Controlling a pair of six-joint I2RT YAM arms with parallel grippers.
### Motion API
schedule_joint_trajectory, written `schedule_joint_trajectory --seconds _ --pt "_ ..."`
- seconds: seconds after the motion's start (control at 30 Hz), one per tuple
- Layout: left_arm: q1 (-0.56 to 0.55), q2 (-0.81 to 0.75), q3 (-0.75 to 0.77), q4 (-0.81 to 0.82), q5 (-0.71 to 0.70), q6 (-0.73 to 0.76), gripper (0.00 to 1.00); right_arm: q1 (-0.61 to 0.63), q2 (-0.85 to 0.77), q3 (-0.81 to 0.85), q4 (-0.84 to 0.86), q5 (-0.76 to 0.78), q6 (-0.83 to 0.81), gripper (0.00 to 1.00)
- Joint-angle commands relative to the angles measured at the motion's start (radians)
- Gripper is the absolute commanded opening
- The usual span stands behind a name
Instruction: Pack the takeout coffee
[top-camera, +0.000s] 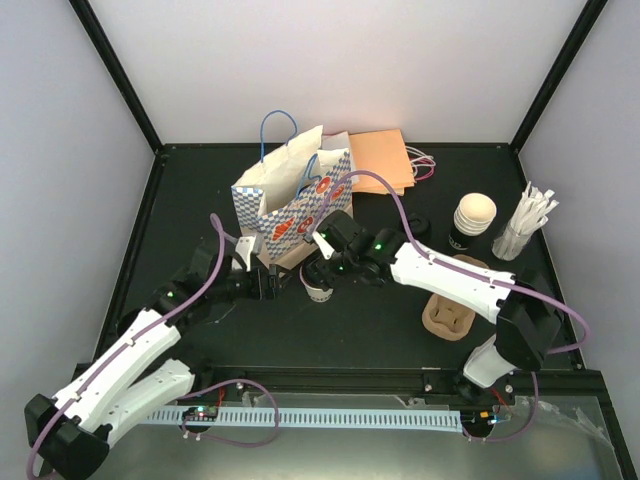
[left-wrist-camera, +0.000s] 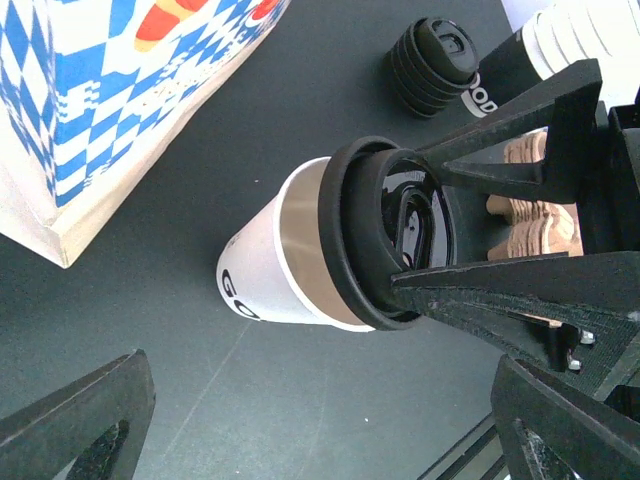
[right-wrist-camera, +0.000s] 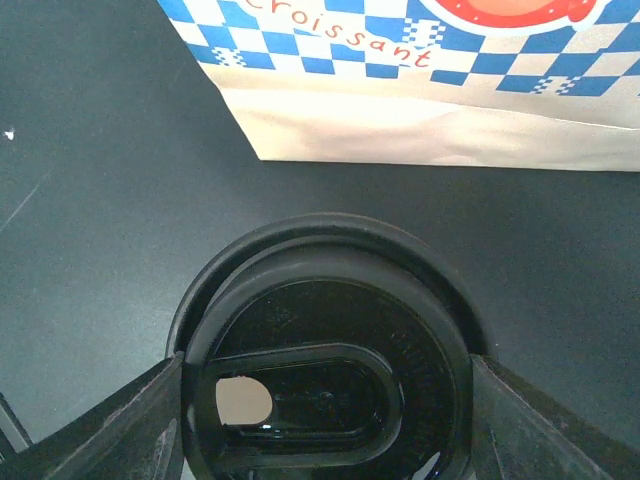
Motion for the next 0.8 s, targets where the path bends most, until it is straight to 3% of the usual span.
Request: schedule_joint_trajectory --seconds 0.0,0.4,0.77 --pt "0.016 0.011 -0.012 0.043 0.046 -0.005 0.94 0.015 0.020 0.044 -0.015 0.033 -0.024 0.72" --pt "0.038 0.051 -0.034 0.075 0.100 -0.009 0.84 0.038 0.062 0.068 -0.042 0.052 -0.044 0.72" --pt "0.055 0.087 -0.033 0.080 0.144 0.008 0.82 0.044 0.094 0.078 -0.060 0.065 -0.053 0.72"
